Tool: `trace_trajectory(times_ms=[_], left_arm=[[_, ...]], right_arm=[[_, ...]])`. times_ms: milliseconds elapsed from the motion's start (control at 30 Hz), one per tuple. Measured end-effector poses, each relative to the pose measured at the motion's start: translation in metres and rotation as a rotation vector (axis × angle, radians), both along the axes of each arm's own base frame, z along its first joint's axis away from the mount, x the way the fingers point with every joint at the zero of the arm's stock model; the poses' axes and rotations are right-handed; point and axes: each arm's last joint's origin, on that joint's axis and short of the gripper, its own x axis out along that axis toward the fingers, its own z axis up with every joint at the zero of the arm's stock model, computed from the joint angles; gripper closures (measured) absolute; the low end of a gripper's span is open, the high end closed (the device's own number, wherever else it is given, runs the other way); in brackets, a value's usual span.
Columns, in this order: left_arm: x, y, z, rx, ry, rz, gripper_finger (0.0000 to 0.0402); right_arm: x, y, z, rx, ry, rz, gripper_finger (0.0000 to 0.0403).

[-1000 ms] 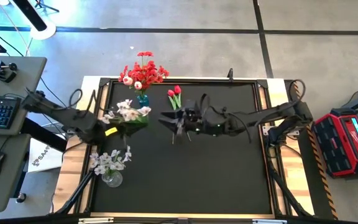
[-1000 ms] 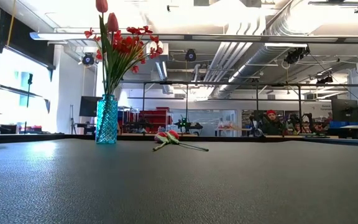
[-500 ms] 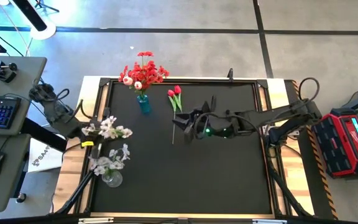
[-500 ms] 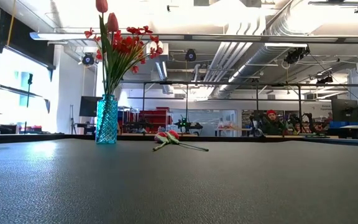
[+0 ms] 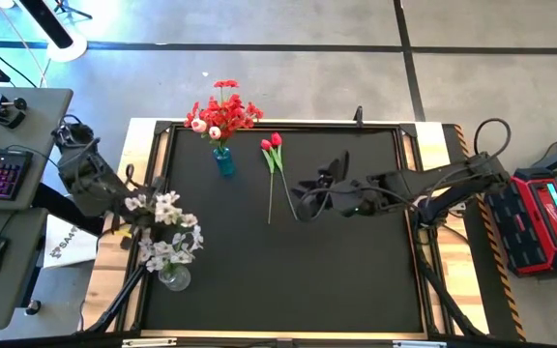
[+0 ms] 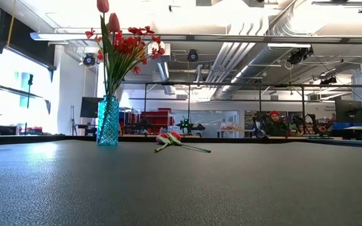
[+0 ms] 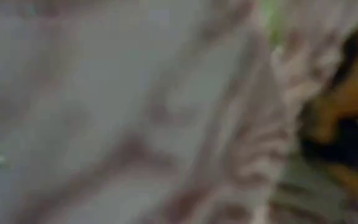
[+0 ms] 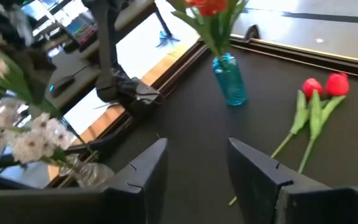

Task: Sort flowers into vase by color
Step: Put the white flower into the transparent vase

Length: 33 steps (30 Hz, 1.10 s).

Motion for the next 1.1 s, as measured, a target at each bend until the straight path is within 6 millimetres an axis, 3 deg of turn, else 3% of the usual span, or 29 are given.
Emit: trace_trajectory(times_ms=[200,500,900,1100], left_arm=[[-0.012,0.006,0.001,-0.042,0.044,-0.071,0.0401],[-0.03,0.024,0.038,-0.14,-0.014,-0.198,0.0401],[-0.015,0.0,0.017,-0.137,-0.056,-0.317,0.0401],[-0.008,-0.009,-0.006,-0.101,-0.021,-0.316,0.0401]], right_arm=[[0.0,-0.004,-0.001,0.034,-0.014,-0.053,0.0254],[0.0,-0.01,-0.003,0.069,-0.012,-0.103,0.0254],[-0.001,-0.015,-0.004,0.028,-0.003,-0.161,0.0254],[-0.001,-0.017,-0.004,0.014,0.006,-0.158,0.0254]])
